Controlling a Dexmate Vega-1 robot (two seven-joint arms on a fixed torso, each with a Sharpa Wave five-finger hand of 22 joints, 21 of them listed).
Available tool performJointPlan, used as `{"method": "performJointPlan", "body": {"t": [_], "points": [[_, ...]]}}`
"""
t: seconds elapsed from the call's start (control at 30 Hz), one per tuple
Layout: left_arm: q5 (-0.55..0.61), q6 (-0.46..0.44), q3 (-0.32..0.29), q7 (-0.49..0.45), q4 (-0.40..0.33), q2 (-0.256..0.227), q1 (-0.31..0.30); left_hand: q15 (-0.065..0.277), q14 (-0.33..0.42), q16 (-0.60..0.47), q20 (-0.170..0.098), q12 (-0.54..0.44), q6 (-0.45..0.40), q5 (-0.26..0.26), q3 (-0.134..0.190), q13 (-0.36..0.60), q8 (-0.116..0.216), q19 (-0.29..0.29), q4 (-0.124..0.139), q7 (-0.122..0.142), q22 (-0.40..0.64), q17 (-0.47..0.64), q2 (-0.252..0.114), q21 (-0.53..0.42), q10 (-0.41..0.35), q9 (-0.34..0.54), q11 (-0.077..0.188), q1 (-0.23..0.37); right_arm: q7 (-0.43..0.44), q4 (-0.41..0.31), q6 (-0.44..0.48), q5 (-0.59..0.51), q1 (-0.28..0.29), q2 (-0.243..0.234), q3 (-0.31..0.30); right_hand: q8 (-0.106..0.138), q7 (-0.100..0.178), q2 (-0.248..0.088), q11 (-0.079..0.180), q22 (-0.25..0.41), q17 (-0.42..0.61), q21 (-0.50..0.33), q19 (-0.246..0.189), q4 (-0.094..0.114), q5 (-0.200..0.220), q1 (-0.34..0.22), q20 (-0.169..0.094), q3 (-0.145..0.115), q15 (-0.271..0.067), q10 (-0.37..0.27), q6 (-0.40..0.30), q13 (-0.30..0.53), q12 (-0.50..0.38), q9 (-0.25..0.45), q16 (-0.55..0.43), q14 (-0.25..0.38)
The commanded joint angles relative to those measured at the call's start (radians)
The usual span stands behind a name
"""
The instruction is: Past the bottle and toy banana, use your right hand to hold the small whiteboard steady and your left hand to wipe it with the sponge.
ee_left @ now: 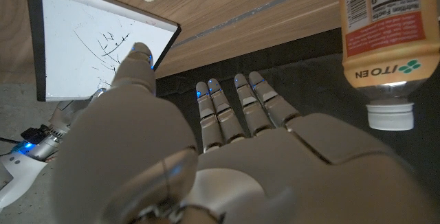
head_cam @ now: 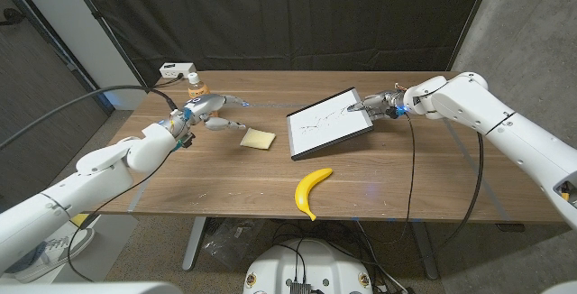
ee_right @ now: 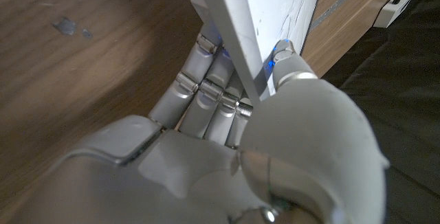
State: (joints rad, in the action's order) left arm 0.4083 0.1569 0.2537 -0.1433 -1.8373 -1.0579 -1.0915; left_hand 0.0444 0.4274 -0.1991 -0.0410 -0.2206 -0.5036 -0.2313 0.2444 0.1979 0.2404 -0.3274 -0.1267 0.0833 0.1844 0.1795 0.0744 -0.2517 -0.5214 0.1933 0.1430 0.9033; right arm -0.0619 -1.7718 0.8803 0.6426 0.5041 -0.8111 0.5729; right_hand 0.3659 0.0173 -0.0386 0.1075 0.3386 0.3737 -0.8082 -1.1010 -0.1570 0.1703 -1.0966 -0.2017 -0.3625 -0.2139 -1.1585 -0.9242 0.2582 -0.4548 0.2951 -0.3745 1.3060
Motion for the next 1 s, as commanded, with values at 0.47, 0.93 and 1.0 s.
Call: {"method": "performJointPlan", "body": {"t": [0.47,0.93,1.0], "points": [[0.265,-0.147,0.137,0.157,-0.079,-0.034,0.148,0.083,0.016,-0.004,-0.017,0.005,-0.004,0.005,0.001,0.003,-0.005,-0.012,0.008,-0.011,0.005,0.005,-0.006,-0.003,-0.009,0.004,-0.004,0.012,0.012,-0.017,0.015,0.01,0.026,-0.013,-0.015,-0.005,0.008,-0.071,0.002,-0.002,0.004,-0.01,0.005,0.006,0.004,-0.074,-0.028,-0.002,-0.006,0.001,-0.006,0.003,0.004,0.006,-0.002,-0.001],[0.277,-0.109,0.212,0.261,-0.039,-0.002,0.239,0.088,0.086,-0.019,-0.017,-0.009,-0.032,0.013,0.001,0.002,-0.002,-0.021,0.007,-0.027,0.006,0.004,-0.013,-0.002,-0.068,0.004,-0.011,0.027,0.024,-0.032,0.027,0.022,0.034,-0.015,-0.021,-0.008,0.01,-0.072,0.002,-0.005,0.007,-0.015,0.009,0.008,0.004,-0.073,-0.028,0.0,-0.004,0.003,-0.003,0.006,0.005,0.009,0.0,-0.003],[0.276,-0.106,0.218,0.281,-0.039,-0.002,0.251,0.087,0.089,-0.019,-0.017,-0.009,-0.034,0.014,0.001,0.002,-0.002,-0.02,0.007,-0.026,0.006,0.004,-0.013,-0.002,-0.069,0.004,-0.01,0.028,0.028,-0.034,0.027,0.024,0.037,-0.014,-0.023,-0.008,0.01,-0.072,0.003,-0.005,0.007,-0.015,0.009,0.008,0.004,-0.073,-0.028,0.0,-0.005,0.004,-0.003,0.006,0.006,0.009,0.0,-0.003]]}}
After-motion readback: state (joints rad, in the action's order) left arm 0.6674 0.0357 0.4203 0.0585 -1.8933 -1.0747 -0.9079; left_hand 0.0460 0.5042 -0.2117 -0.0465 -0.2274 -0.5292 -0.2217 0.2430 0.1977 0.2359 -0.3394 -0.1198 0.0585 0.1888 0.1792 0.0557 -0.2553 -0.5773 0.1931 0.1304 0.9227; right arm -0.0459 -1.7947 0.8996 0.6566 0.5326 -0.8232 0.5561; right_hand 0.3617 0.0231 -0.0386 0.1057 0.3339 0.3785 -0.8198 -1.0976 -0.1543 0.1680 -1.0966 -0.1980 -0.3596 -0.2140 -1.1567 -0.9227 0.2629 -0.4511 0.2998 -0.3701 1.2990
